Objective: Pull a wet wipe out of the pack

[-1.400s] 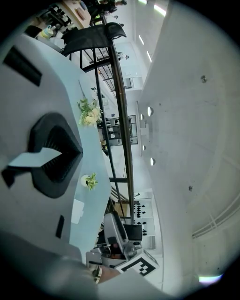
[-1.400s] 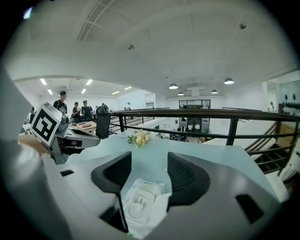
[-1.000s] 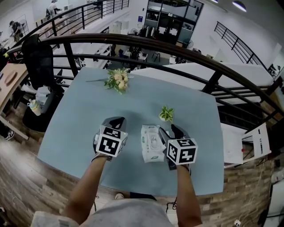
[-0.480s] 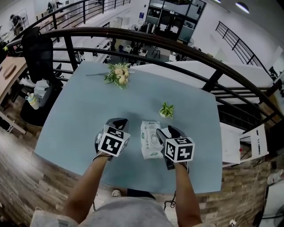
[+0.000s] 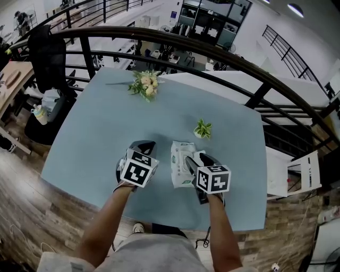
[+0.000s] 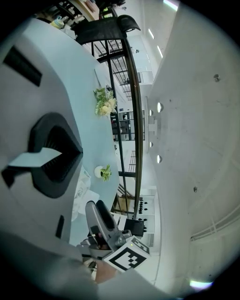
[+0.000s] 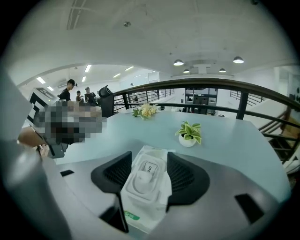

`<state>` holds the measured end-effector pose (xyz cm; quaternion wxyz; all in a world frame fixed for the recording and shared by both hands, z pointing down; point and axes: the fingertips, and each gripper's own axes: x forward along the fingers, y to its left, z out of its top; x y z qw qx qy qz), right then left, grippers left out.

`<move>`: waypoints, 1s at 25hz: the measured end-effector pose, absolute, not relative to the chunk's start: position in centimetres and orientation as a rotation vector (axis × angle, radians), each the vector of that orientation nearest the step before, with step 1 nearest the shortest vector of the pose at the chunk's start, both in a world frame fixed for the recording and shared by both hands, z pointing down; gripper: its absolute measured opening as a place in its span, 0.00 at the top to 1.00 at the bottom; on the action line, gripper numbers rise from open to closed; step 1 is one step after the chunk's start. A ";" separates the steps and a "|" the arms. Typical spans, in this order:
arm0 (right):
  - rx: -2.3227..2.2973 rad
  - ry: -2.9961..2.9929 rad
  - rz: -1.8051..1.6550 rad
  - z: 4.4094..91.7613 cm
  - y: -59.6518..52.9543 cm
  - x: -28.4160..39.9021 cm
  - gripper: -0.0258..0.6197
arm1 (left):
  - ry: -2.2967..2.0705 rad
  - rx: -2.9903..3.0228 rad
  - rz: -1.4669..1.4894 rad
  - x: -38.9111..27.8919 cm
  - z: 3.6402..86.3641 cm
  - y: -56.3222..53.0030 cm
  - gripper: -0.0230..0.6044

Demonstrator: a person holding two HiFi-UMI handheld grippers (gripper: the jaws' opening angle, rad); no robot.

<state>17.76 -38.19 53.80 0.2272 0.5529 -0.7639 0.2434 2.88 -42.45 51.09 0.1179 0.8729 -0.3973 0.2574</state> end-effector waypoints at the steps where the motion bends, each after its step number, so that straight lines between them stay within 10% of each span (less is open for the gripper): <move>1: 1.516 -2.102 0.674 54.0 -38.2 17.7 0.59 | -1.163 2.546 0.749 2.8 51.2 -42.4 0.97; 25: 1.423 -2.086 0.769 58.2 -37.7 16.2 0.63 | -1.186 2.507 0.785 1.7 53.1 -42.1 0.97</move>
